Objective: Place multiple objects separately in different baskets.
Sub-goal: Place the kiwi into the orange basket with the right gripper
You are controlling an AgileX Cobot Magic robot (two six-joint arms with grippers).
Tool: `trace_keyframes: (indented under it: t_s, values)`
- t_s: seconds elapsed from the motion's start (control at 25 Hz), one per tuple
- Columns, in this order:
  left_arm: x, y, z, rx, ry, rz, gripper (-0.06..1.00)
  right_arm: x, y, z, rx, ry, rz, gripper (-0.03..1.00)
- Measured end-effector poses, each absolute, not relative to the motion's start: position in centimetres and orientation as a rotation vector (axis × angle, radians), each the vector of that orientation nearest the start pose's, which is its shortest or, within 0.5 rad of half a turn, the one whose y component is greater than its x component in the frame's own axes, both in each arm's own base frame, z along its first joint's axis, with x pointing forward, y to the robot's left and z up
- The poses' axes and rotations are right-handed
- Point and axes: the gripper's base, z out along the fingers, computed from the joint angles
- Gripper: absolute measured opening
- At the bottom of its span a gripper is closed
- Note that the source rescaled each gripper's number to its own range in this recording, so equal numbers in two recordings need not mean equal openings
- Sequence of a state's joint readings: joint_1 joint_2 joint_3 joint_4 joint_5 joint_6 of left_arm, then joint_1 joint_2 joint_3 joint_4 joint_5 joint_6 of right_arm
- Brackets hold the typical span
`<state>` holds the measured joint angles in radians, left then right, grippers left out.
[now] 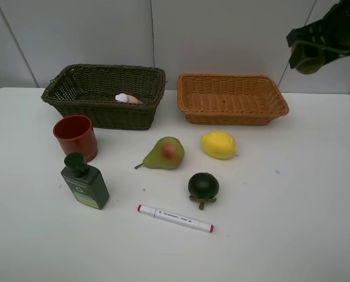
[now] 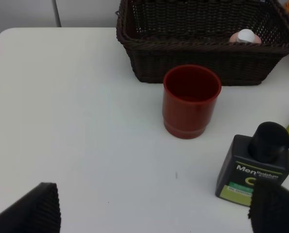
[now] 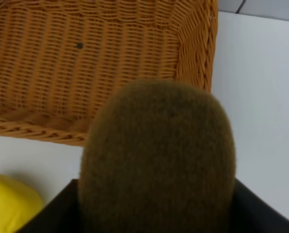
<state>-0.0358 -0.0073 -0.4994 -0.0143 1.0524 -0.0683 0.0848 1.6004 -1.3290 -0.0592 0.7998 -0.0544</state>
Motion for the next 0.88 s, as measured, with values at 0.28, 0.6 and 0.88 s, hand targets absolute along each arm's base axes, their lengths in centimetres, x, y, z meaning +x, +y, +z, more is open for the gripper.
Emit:
trace_keyframes:
  t_s: [0.28, 0.6, 0.88]
  values:
    - [-0.6, -0.1, 27.8, -0.032, 2.03, -0.083, 1.0, 37.5, 3.0, 28.2, -0.223, 2.563, -0.051, 0.51]
    - [-0.6, -0.1, 27.8, -0.032, 2.03, -0.083, 1.0, 40.6, 5.4, 26.2, -0.289, 2.556, -0.03, 0.51]
    - [-0.6, -0.1, 27.8, -0.032, 2.03, -0.083, 1.0, 43.1, 6.3, 22.9, -0.312, 2.602, -0.026, 0.51]
